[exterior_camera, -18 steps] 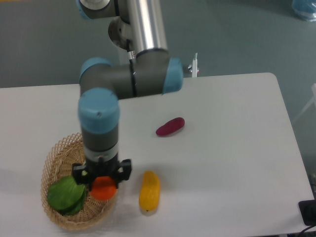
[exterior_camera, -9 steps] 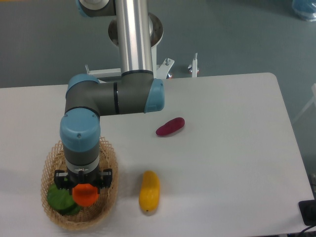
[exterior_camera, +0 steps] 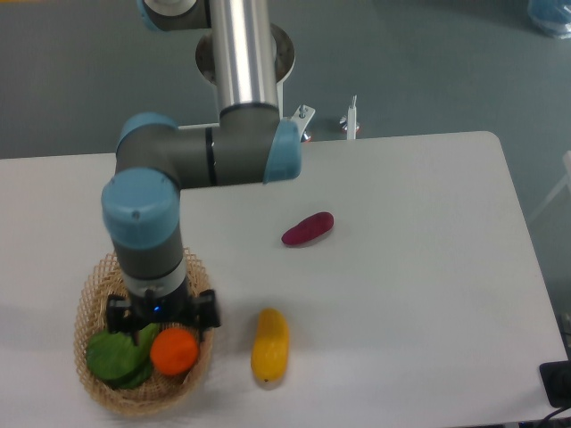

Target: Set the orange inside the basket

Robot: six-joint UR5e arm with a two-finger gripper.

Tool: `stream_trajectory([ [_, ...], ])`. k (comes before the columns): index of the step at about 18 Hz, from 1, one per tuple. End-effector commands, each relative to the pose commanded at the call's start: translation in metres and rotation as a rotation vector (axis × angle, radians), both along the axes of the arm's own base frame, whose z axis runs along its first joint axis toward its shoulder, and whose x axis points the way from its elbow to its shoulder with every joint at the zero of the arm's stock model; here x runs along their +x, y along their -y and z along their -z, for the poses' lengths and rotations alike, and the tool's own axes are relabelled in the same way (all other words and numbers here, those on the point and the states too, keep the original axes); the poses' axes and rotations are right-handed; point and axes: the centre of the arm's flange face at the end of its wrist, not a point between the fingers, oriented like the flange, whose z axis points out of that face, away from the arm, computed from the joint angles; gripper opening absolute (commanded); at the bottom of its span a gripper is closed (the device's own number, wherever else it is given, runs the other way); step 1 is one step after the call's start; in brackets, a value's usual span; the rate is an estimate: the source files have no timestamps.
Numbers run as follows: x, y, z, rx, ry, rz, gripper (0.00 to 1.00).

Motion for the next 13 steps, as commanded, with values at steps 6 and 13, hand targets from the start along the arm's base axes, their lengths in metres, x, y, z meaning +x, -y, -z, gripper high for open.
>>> stream_trajectory([
  [6, -0.119, 0.087, -0.040, -0.084, -0.104, 0.063, 1.00],
  [13, -0.193, 0.195, -0.064, -0.244, -0.080, 0.286, 1.00],
])
